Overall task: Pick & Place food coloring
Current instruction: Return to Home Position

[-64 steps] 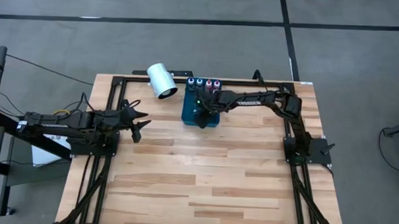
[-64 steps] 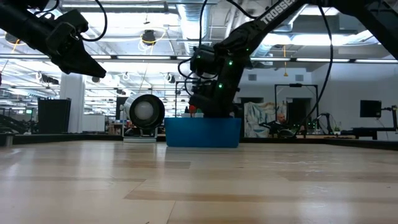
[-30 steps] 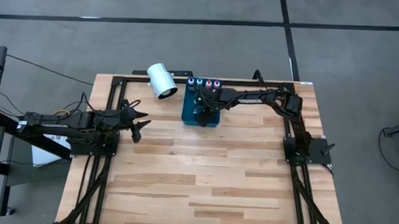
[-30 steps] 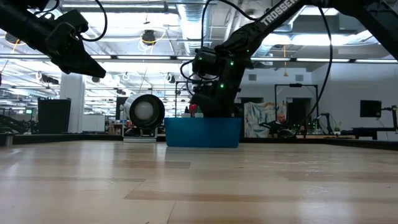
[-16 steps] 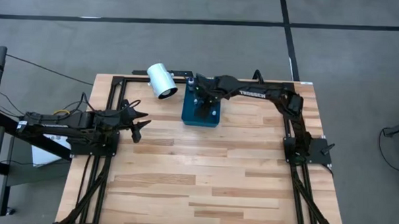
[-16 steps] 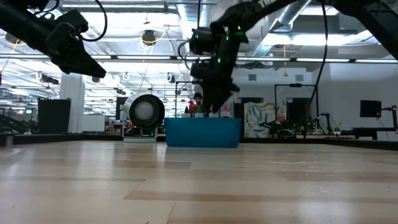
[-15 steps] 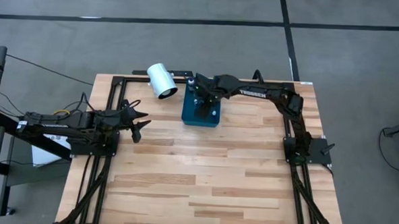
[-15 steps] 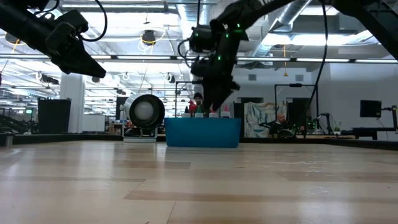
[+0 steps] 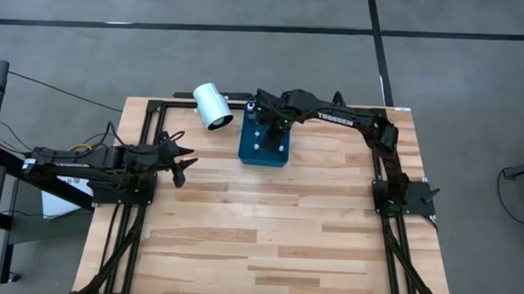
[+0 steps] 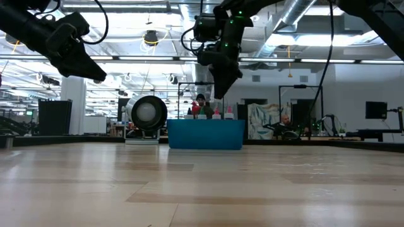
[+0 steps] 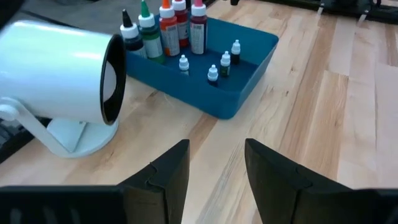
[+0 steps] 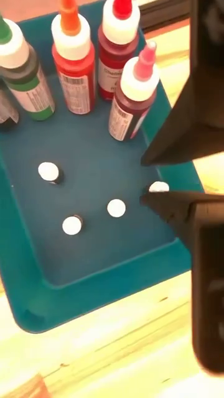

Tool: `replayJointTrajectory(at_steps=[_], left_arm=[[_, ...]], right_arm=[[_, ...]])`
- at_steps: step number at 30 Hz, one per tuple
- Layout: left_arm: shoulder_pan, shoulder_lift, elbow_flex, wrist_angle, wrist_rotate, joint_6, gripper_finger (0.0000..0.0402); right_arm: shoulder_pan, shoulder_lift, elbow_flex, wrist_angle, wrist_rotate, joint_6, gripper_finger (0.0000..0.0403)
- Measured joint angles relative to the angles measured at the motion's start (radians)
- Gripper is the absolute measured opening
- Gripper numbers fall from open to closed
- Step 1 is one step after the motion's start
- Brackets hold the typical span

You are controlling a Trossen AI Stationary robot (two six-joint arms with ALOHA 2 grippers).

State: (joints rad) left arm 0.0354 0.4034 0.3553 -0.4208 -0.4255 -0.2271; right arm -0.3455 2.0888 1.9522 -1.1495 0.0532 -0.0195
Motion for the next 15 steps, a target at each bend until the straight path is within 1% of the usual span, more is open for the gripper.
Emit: replayJointTrajectory(at_steps=[3, 5, 8, 10, 13, 15], left_arm=[[0.0, 0.0, 0.0, -0.027, 0.0, 0.001, 0.0147], [0.0, 0.0, 0.0, -0.035, 0.0, 0.001, 0.0147], [0.0, 0.0, 0.0, -0.048, 0.002, -0.035, 0.0147], [0.0, 0.0, 0.0, -0.047, 0.022, -0.067, 0.0147], [0.0, 0.0, 0.0, -0.041, 0.066, -0.054, 0.0147], [0.0, 0.0, 0.0, -0.033, 0.088, -0.05, 0.0147]], right_arm=[[0.004, 0.0, 0.0, 0.014, 0.002, -0.026, 0.0023], [0.005, -0.009, 0.0, 0.013, 0.0, -0.034, 0.0007], [0.014, -0.027, 0.001, 0.03, 0.006, -0.027, 0.0013], [0.017, -0.043, 0.0, 0.032, 0.017, -0.033, 0.0013], [0.027, -0.077, -0.001, 0.02, 0.036, -0.037, 0.0003], [0.038, -0.109, -0.015, 0.047, 0.053, -0.038, 0.0003]])
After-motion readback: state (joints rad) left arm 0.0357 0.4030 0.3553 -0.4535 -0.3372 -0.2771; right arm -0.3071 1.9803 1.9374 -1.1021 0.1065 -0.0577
